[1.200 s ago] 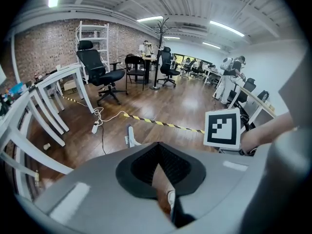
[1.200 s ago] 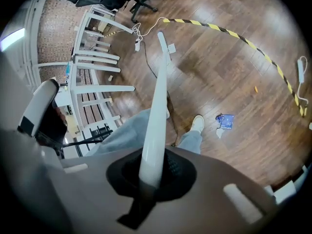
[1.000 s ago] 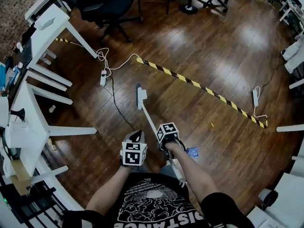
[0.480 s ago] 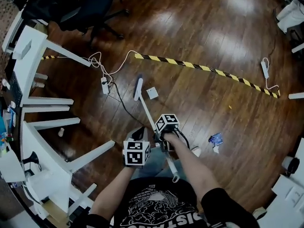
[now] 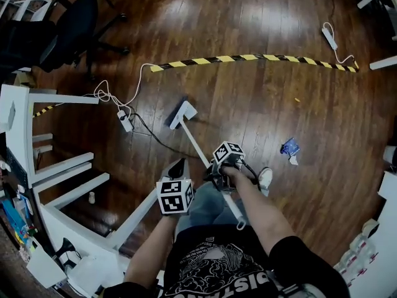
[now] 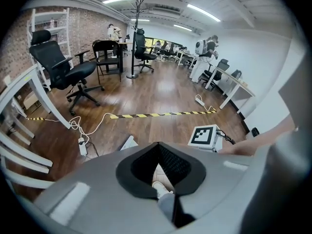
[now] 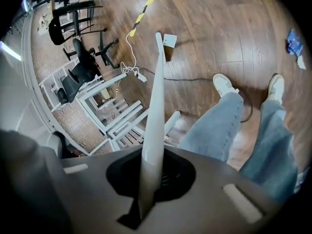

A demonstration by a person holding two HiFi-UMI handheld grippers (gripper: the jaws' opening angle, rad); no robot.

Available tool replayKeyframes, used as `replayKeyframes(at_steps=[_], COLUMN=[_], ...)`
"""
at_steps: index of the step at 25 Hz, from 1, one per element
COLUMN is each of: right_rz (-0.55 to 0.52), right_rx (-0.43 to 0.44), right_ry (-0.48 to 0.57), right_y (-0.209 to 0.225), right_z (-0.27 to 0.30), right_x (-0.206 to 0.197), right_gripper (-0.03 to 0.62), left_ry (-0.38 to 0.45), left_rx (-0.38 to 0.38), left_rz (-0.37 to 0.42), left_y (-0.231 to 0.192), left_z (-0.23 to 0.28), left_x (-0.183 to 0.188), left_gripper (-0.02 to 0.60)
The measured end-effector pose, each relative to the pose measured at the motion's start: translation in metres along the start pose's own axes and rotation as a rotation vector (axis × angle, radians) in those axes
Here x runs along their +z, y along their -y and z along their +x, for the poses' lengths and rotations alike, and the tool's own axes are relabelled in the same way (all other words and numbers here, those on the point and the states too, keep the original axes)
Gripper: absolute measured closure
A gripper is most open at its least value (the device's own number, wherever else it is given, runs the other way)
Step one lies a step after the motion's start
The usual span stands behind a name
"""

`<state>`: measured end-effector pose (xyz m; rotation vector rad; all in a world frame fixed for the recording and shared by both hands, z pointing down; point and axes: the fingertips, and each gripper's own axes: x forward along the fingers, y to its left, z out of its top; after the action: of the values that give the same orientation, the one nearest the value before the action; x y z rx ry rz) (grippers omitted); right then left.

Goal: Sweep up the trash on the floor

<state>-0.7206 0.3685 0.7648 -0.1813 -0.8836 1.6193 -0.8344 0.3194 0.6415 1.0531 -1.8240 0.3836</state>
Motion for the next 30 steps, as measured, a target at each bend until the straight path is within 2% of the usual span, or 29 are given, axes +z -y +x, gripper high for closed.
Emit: replayKeyframes(at_steps=[9,13,21,30], right_rz=[0.027,0.011,-0.039,-0.012], right_rx=[0.023,-0.019,-0.182,-0.220], right_ry=[0.047,0.058,0.089,0.146], right_y=[0.048,0.087,0.190,0.299], right_z=[-0.039,-0.073,-0.152,-0.227], right_x=[-0.019,-0.037,-0.090,-0.162], right_gripper=[0.594,0.592,0.586,0.585], left_ry=[-0.027,-0.023,-0.044,-0.043], left_rx=[-0.052,-0.070,-0.135,-0.203], left_rz=[0.103,0.126,0.196,0.288], left_y=[0.062,0.102,0.204,0.320], left_z=[0.012,0.016,0.014,0.008], left_x=[0.003,0.002,-0.027,-0.059], left_gripper=[0.575,0.575,0.575,0.575])
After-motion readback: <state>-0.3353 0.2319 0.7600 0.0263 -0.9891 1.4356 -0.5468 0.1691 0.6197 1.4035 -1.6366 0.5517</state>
